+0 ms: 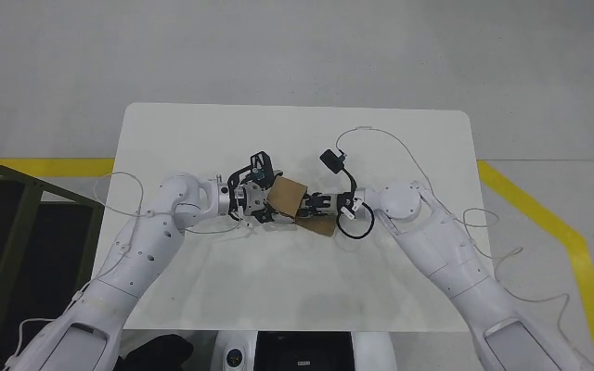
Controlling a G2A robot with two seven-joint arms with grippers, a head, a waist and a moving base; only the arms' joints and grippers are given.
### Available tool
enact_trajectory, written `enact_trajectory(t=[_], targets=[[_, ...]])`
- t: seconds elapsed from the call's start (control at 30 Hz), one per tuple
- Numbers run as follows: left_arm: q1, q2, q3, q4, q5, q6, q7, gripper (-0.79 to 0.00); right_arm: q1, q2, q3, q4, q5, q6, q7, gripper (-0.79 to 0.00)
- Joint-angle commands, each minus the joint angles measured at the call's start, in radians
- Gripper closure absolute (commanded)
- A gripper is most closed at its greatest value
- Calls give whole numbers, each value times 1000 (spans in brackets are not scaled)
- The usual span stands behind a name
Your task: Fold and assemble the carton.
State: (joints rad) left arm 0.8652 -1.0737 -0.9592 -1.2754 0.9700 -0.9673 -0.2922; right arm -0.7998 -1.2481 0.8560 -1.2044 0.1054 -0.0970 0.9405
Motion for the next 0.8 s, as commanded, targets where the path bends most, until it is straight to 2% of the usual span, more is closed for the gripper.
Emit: enact_trajectory(t=[0.0,0.63,0.77], targets=[[1,0,0,0,-4,2,-3,-785,-1,0,3,-1,1,-28,7,0],[27,10,-28,-29,-15,20,-15,-785,49,2,50,81,-20,-71,11,0],[32,10,-29,-35,-2,49,-14,-785,57,3,58,100,-19,-77,20,0]])
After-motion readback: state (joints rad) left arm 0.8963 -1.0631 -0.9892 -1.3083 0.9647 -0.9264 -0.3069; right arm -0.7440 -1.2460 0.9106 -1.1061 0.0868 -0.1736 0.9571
